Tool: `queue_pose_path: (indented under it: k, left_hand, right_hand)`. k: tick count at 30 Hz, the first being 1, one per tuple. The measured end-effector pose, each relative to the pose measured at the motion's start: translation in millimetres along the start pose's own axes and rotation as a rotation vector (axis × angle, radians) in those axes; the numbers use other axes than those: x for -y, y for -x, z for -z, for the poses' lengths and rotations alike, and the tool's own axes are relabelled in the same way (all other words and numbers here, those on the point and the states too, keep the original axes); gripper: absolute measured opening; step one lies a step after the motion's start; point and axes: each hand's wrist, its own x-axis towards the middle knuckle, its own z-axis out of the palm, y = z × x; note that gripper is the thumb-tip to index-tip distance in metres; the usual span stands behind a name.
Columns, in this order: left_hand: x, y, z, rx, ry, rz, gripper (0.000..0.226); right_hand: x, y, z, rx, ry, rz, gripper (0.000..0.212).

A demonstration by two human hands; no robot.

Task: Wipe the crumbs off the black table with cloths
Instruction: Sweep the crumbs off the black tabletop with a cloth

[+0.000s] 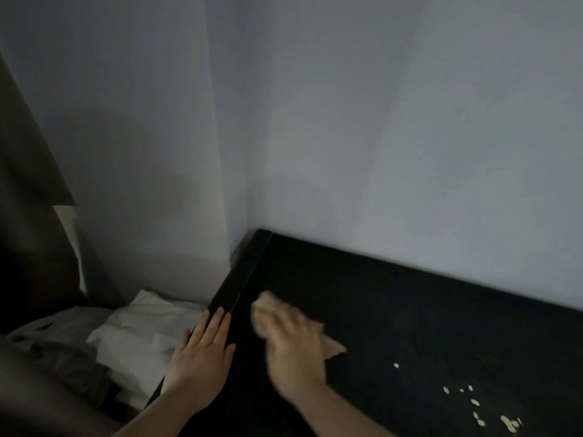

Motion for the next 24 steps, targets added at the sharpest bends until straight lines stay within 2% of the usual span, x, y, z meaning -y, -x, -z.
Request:
queue_pose_path:
  k: [2, 4, 5, 8, 9, 10, 11, 13, 15, 16, 18, 19, 21, 22, 24]
  left_hand:
    - [2.1, 0.5, -1.8, 0.004, 0.023, -0.027, 0.087]
    - [2.0, 5.5, -1.7, 0.001, 0.011, -0.031, 0.077]
    - [1.2, 8.9, -1.3, 0.003, -0.008, -0.025, 0.068]
    - [-6.8, 19.6, 1.0, 0.005, -0.085, -0.011, 0.06]
    - [-8.3, 22.2, 1.3, 0.002, -0.107, -0.021, 0.062]
    - [-8.1, 23.8, -0.1, -0.004, -0.123, -0.04, 0.067]
    - [-7.3, 24.2, -1.2, -0.01, -0.128, -0.068, 0.076]
    - [-3.7, 23.6, -3.0, 0.016, -0.123, -0.139, 0.085]
    - [1.7, 26.4, 0.1, 0.041, -0.045, -0.192, 0.08]
    - [5.6, 28.5, 1.9, 0.054, -0.004, -0.2, 0.07]
    - [15.5, 35.5, 3.6, 0.049, 0.078, -0.152, 0.058]
    - [21.7, 40.9, 3.5, 0.016, 0.115, -0.092, 0.061]
    - [36.8, 51.7, 0.5, -0.007, 0.155, 0.031, 0.067]
    - [43.4, 57.1, -0.6, 0.026, 0.178, 0.065, 0.069]
    - [52.6, 64.5, -1.4, 0.09, 0.194, 0.07, 0.069]
  right_hand:
    - [10.7, 12.1, 8.1, 0.171, -0.044, 0.272, 0.045]
    - [-18.9, 1.5, 22.6, 0.153, 0.023, 0.35, 0.041]
    - [-39.0, -5.6, 28.9, 0.088, 0.075, 0.271, 0.041]
    - [-80.7, -11.5, 49.2, 0.017, 0.148, -0.324, 0.047]
    - [-75.3, -7.9, 49.4, 0.011, 0.146, -0.458, 0.05]
    - [-61.3, -1.7, 44.5, -0.006, 0.151, -0.49, 0.052]
    - [-43.7, 7.5, 36.6, -0.039, 0.16, -0.398, 0.053]
    - [-14.7, 29.2, 25.4, -0.035, 0.097, -0.066, 0.049]
    - [-16.9, 33.9, 27.5, 0.046, 0.099, 0.194, 0.039]
    - [-26.6, 27.5, 31.8, 0.047, 0.115, 0.219, 0.037]
    - [-43.1, 10.9, 38.3, -0.004, 0.134, 0.028, 0.039]
    - [-47.6, 1.1, 38.4, -0.035, 0.139, -0.14, 0.043]
    - [-38.8, -16.5, 34.4, 0.019, 0.108, -0.422, 0.053]
    - [-29.5, -24.3, 30.6, 0.06, 0.098, -0.456, 0.056]
    - [-3.8, -35.5, 19.0, 0.094, 0.056, -0.37, 0.055]
